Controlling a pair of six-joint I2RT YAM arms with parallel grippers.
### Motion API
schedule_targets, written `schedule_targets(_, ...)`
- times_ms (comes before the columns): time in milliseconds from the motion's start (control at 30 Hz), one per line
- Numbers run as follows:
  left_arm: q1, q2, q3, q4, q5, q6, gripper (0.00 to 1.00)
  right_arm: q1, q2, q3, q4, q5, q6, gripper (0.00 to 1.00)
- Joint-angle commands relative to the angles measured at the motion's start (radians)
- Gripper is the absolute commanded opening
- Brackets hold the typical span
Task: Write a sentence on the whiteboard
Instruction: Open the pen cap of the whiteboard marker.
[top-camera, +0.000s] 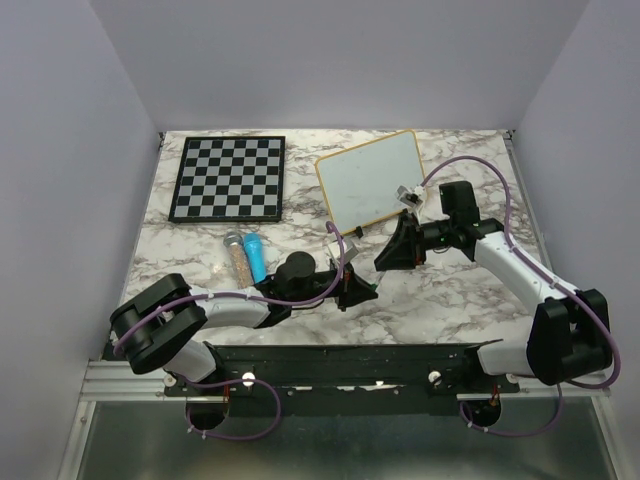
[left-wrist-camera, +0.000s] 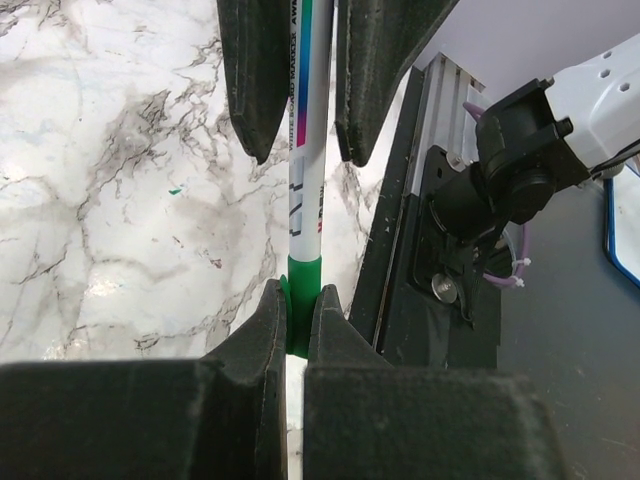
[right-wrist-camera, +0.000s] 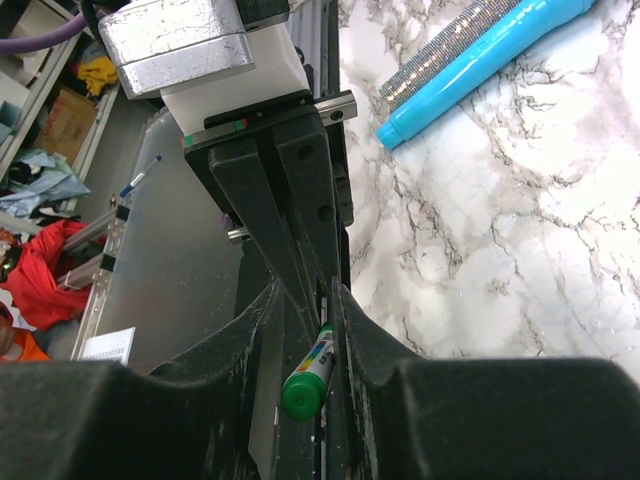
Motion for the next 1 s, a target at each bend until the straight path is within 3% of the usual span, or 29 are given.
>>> schedule_targets(0,0.014,-0.020,-0.012,-0.040,-0.012,0.015,0.00,-0.002,0.013,0.032,-0.044,-0.044,-0.020,0.35)
schedule_targets(233,0.015,-0.030,0.005,-0.055,-0.010,0.018,0.00,0.008,0.029,0.030,-0.065,-0.060,-0.053,0.46)
schedule_targets(967,0.023,-0.060,0.037,-0.073,0.000,0.011,0.00,0.042,0.060,0.016,-0.067,-0.033,-0.086,0.47)
